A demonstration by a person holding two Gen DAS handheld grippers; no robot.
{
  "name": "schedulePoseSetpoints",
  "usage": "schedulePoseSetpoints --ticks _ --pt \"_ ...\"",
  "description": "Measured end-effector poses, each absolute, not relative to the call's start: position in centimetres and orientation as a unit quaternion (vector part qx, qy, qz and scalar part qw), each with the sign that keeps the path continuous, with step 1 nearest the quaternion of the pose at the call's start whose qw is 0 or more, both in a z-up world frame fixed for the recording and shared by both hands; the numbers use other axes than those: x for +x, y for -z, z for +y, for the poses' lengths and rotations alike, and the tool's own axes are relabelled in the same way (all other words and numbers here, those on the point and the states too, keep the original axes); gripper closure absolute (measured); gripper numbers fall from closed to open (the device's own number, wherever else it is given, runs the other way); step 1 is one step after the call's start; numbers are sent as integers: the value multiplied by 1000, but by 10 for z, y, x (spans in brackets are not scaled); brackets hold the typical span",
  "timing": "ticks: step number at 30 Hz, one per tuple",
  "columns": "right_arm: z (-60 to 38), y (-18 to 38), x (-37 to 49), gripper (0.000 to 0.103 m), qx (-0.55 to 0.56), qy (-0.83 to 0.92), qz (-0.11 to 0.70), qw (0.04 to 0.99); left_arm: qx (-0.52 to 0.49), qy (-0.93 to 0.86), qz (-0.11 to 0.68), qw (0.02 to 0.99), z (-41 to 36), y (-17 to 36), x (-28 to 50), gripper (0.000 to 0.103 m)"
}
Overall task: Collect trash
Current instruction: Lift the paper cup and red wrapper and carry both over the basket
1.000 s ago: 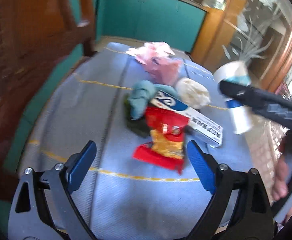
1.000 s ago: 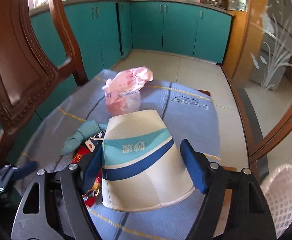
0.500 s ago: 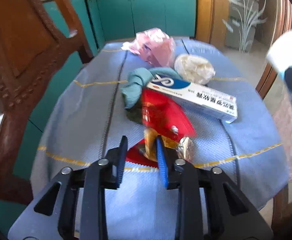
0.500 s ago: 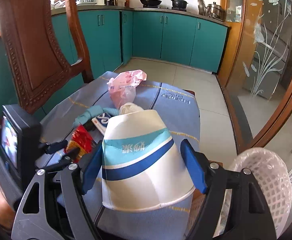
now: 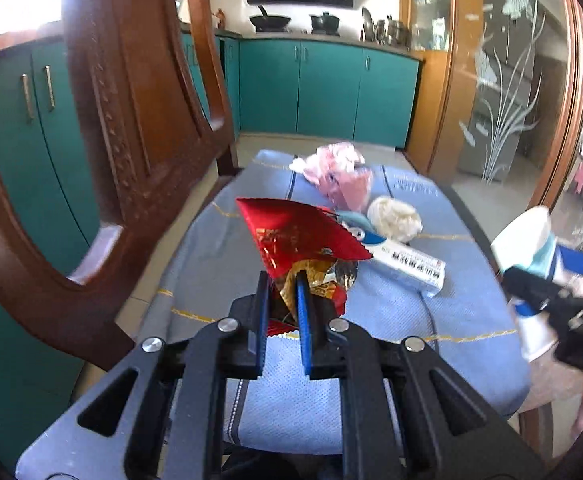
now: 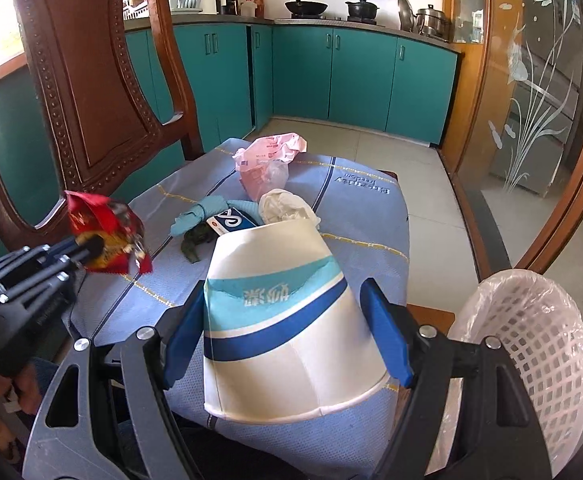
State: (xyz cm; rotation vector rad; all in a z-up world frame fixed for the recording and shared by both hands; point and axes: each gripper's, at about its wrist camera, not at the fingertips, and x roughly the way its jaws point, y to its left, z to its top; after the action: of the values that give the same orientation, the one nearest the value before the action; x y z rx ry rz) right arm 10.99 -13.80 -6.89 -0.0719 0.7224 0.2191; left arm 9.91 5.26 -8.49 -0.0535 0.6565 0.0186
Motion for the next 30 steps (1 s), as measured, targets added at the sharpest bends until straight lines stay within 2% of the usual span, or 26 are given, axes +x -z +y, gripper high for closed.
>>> schedulePoseSetpoints --ticks 16,30 --pt "-131 61 98 28 -43 -112 336 934 4 -51 245 968 56 29 64 89" --pt "-125 45 82 28 -40 -124 315 940 17 -61 221 973 48 7 45 89"
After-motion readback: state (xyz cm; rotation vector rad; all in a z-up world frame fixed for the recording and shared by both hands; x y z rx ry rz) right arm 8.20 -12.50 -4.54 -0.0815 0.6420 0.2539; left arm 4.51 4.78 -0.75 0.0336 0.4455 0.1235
